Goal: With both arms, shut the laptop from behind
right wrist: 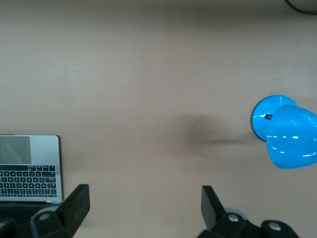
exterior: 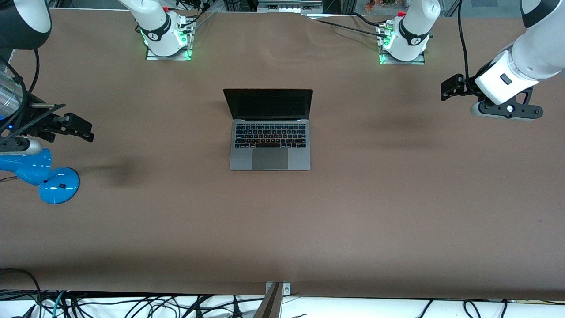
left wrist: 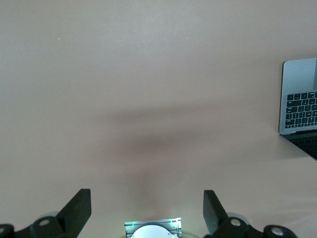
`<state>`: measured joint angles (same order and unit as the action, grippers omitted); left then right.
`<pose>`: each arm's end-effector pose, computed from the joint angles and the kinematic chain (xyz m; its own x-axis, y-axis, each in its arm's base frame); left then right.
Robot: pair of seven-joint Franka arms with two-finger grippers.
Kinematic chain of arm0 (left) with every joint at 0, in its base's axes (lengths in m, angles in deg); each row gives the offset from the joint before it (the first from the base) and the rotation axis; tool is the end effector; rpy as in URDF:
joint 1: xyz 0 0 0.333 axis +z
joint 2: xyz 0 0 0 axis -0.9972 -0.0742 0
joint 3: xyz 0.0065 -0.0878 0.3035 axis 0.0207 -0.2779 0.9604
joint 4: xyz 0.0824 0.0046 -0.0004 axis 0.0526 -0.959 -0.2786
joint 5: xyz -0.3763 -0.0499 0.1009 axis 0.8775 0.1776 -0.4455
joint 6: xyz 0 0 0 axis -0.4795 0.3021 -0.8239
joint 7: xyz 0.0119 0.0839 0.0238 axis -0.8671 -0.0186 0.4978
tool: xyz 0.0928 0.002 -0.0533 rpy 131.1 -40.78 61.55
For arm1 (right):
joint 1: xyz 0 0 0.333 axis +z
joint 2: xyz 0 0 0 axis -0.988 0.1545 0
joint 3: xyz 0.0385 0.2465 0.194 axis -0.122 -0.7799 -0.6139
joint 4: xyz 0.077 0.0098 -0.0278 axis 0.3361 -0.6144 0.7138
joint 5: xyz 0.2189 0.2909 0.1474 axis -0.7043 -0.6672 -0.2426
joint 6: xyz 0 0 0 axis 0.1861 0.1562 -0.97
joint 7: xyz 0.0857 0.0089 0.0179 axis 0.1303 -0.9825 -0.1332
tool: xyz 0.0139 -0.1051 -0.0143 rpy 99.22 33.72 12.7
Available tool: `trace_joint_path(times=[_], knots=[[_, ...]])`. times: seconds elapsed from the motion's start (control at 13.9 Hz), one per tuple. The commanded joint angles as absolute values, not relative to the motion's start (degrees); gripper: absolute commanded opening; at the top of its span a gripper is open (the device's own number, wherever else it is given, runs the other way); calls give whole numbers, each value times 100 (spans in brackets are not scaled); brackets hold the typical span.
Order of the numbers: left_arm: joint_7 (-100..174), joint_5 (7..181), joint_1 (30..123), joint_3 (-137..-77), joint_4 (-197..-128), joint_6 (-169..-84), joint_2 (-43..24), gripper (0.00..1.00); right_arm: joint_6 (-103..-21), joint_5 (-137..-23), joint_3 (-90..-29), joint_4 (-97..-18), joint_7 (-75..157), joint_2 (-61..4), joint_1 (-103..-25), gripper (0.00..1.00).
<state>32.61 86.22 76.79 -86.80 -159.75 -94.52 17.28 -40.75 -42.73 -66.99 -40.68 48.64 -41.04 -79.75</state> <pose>0.5287 -0.0654 0.5707 0.9776 -0.0848 -0.1927 -0.0837 -0.9964 0.0137 0.6188 0.0356 0.5867 0.9996 0.0155 0.0254 0.0154 -0.9999 0.0038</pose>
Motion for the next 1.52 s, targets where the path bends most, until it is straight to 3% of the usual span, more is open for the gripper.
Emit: trace_joint_path(times=[0.0,0.58,1.15,1.44], knots=[[3216,8712,7704,-8682,-15795,-9320,1653,100,-3975,-4276,-6718,-4025,4827,-4176,-7988,100],[3225,8695,7704,-8699,-15777,-9320,1644,100,-3984,-4284,-6727,-4025,4809,-4167,-7988,100],[2991,8713,7713,-8708,-15250,-9233,1336,100,-3853,-4302,-6762,-4052,4757,-4141,-7979,100],[3776,8773,7572,-9146,-15232,-9224,1337,100,-3370,-5329,-6771,-4095,4748,-4062,-7909,100]])
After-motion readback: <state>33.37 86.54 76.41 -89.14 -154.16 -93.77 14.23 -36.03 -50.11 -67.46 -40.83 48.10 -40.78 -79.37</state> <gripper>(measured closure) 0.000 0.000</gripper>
